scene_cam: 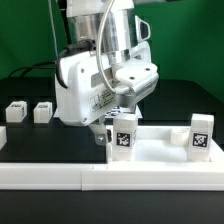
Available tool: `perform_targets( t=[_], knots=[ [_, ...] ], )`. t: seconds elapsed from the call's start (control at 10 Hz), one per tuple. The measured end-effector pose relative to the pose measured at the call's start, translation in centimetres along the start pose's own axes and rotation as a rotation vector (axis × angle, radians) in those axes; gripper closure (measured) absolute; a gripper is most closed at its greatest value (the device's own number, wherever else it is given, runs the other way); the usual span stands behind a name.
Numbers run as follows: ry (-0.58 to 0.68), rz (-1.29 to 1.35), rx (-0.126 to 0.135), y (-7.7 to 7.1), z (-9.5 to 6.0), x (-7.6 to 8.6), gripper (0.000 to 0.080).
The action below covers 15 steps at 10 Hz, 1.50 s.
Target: Assemble square table
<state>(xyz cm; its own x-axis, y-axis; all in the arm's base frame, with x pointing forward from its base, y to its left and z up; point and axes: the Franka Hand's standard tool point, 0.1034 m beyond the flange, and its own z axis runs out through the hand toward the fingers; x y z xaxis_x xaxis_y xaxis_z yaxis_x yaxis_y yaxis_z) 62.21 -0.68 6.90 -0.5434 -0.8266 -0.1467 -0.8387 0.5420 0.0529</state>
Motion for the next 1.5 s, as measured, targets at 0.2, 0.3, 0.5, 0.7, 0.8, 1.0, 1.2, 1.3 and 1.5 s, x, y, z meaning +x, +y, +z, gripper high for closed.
perform_targets(
  t=[0.2, 0.3, 0.5, 0.7, 0.8, 1.0, 1.2, 1.3, 1.5],
  knots=[
    [-0.038, -0.017, 0.017, 0.6, -2.7, -1.8, 0.0151],
    [-0.051, -0.021, 0.021, 1.0, -3.7, -2.2, 0.0151],
    [-0.063, -0.046, 0.016, 1.0, -4.9, -2.1, 0.0150],
    [-0.060, -0.047, 0.015, 1.0, -4.6, -2.1, 0.0150],
    [-0.059, -0.047, 0.014, 1.1, -4.6, -2.1, 0.0150],
    [-0.059, -0.047, 0.014, 1.1, -4.6, -2.1, 0.0150],
    [-0.059, -0.047, 0.014, 1.1, -4.5, -2.1, 0.0150],
    [-0.058, -0.047, 0.013, 1.1, -4.5, -2.1, 0.0150],
    [-0.058, -0.047, 0.013, 1.1, -4.5, -2.1, 0.0150]
  ],
)
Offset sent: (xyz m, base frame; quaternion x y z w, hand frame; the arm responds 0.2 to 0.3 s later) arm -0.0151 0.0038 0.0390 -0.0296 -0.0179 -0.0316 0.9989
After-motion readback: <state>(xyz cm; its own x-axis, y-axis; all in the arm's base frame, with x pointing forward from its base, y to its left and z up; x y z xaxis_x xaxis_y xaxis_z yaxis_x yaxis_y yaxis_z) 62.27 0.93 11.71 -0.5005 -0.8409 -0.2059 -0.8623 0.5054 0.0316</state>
